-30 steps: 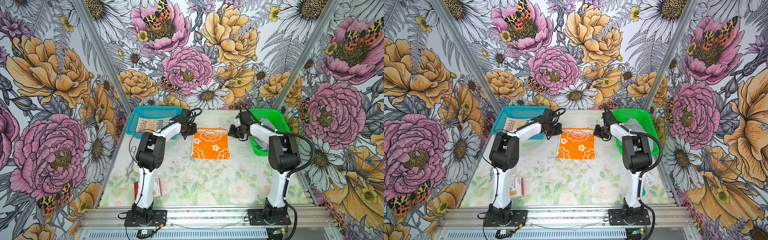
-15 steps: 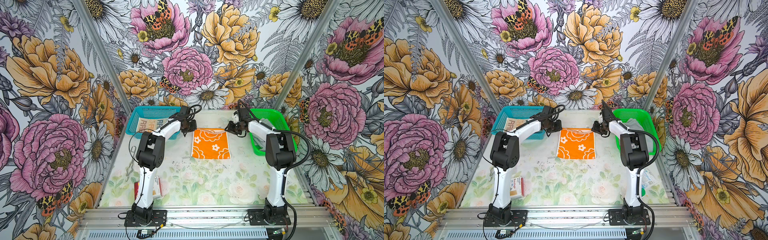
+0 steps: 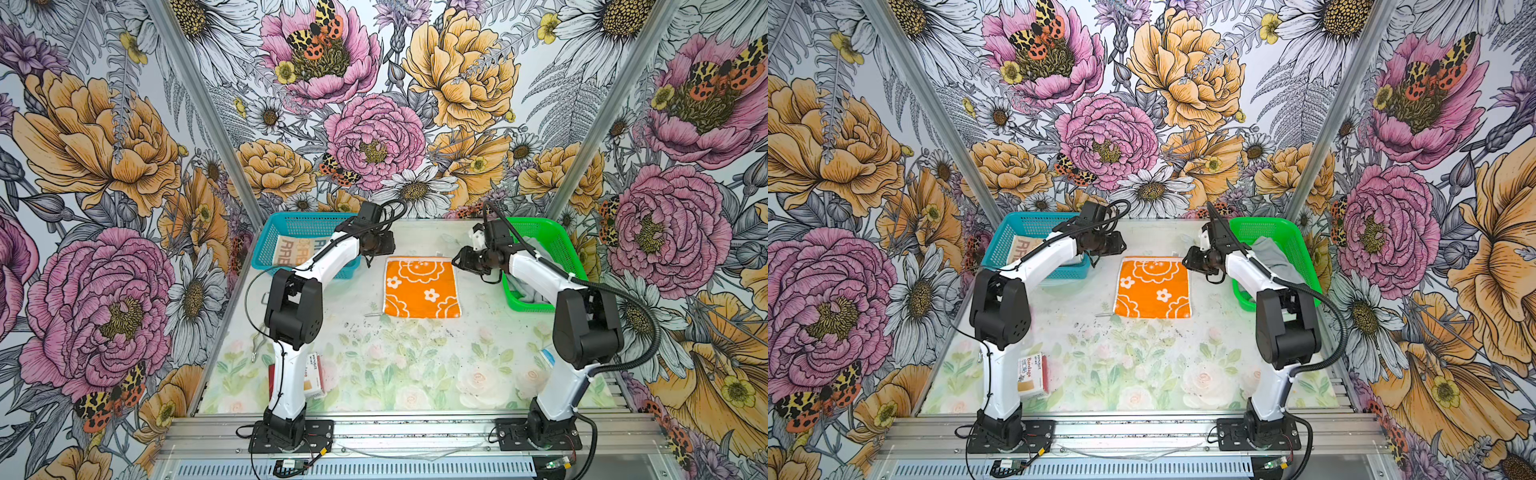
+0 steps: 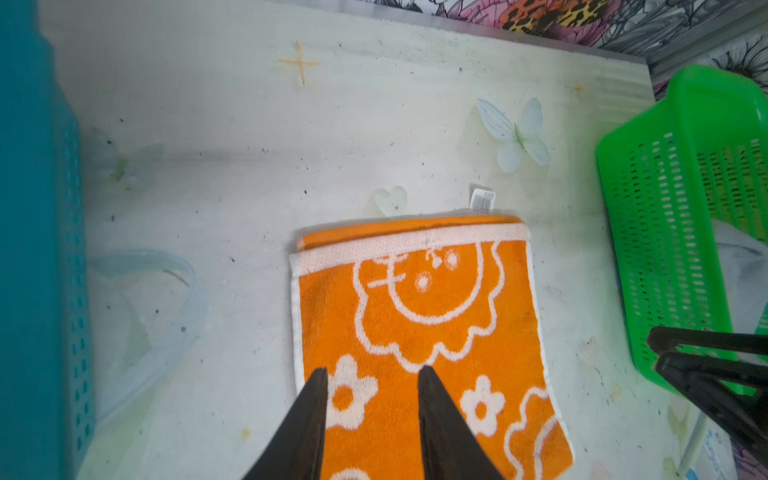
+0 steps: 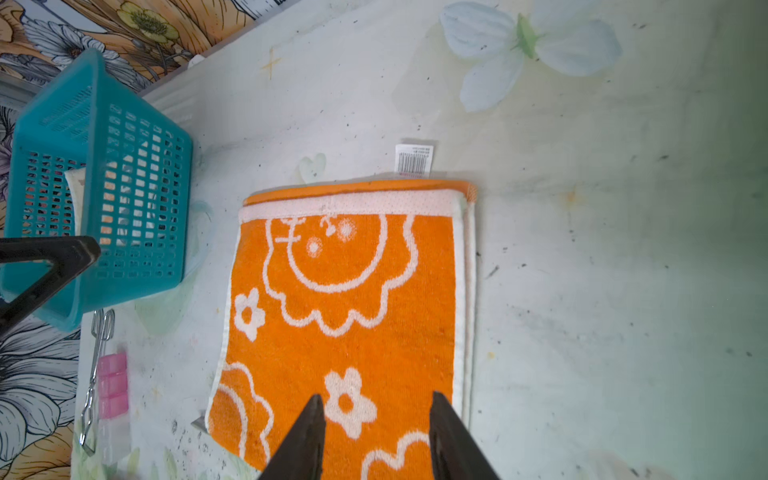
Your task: Fold and stack the towels
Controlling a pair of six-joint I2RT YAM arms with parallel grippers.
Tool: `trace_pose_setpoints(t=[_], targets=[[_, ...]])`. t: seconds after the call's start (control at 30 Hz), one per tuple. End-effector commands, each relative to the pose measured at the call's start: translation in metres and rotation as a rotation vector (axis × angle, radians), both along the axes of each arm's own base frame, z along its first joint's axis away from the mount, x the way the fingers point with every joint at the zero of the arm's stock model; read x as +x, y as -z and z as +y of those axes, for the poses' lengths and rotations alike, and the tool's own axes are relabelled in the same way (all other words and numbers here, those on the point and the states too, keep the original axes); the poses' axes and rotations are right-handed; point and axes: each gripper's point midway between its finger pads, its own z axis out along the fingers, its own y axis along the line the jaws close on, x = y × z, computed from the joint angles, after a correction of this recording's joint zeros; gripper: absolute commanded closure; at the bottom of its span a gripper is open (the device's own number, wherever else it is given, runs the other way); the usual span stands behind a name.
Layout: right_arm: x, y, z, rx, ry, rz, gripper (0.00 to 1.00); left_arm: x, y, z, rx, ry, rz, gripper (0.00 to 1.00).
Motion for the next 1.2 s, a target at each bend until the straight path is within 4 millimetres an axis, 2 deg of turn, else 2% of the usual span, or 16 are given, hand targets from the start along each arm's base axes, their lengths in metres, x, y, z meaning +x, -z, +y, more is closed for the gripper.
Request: trace_pose_setpoints(t=[0.0, 0.1, 0.2, 0.3, 0.43, 0.7, 0.83, 1.07, 1.17], targets=[[-0.032, 0.02, 0.008, -0.02, -0.003, 0.066, 0.61, -0.045, 0.022, 0.006, 0.105, 0.025, 0.052, 0.68], [-0.045, 0.029, 0.035, -0.023, -0.062, 0.09, 0.63, -0.073, 0.047, -0.004, 0.076, 0.036, 0.106, 0.78], [-0.059, 0.046, 0.057, -0.024, -0.093, 0.14, 0.65, -0.099, 0.067, -0.014, 0.092, 0.05, 0.156, 0.8], [-0.073, 0.068, 0.061, -0.069, -0.083, 0.17, 0.65, -0.112, 0.086, -0.019, 0.079, 0.034, 0.187, 0.8], [-0.089, 0.098, 0.046, -0.121, -0.043, 0.228, 0.66, -0.119, 0.115, -0.013, 0.092, 0.006, 0.242, 0.81], [-0.121, 0.128, 0.014, -0.174, 0.013, 0.321, 0.68, -0.144, 0.152, 0.011, 0.128, -0.038, 0.318, 0.8], [-0.147, 0.14, 0.002, -0.167, 0.05, 0.392, 0.71, -0.166, 0.166, 0.021, 0.129, -0.049, 0.354, 0.8], [-0.188, 0.143, -0.006, -0.143, 0.065, 0.449, 0.73, -0.207, 0.181, 0.029, 0.119, -0.05, 0.402, 0.78], [-0.203, 0.141, -0.01, -0.136, 0.063, 0.468, 0.75, -0.222, 0.173, 0.03, 0.104, -0.046, 0.398, 0.77]])
